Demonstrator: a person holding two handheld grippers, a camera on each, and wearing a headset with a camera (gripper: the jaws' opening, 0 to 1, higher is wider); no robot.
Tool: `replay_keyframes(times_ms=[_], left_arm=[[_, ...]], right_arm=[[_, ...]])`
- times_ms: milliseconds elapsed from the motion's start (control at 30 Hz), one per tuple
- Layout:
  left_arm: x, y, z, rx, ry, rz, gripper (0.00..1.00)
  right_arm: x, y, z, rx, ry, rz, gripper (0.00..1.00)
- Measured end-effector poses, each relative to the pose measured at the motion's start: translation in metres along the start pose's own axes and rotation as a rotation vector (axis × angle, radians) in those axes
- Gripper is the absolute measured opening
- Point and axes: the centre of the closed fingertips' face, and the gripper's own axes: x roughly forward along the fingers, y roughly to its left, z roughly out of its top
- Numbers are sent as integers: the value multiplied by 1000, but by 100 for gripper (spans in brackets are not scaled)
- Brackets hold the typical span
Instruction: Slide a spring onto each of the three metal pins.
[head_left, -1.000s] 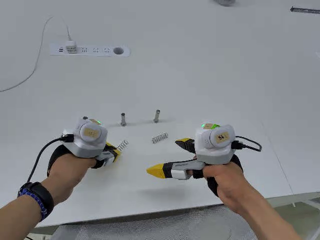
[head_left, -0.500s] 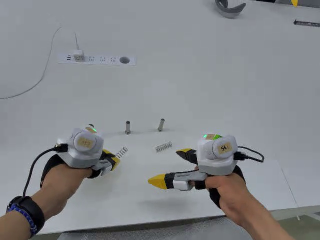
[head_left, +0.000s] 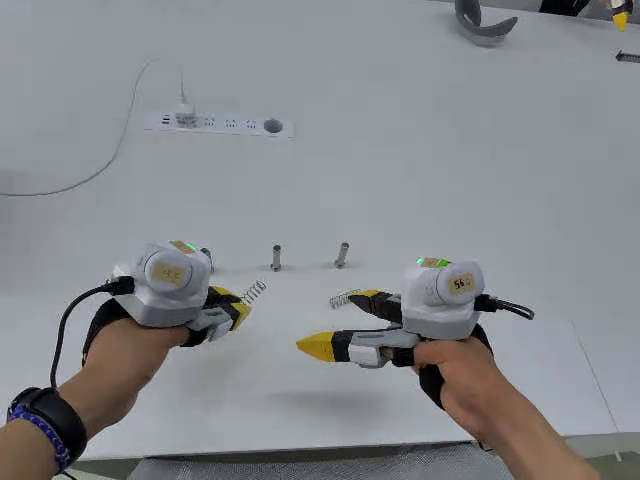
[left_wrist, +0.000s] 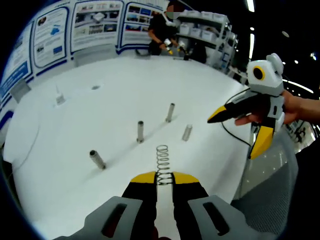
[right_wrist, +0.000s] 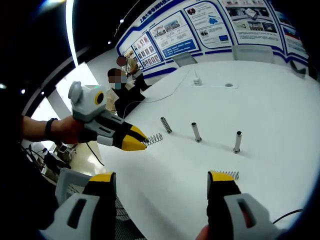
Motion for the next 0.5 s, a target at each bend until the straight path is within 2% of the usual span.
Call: replay_keyframes(times_ms=[300,500], left_arm=[[-18,-8,2,18,-21,0,10],[-24,-12,3,32,-28,-6,10]], right_arm=[[13,11,18,20,-28,52,72],[21,13,23,42,-36,68,71]])
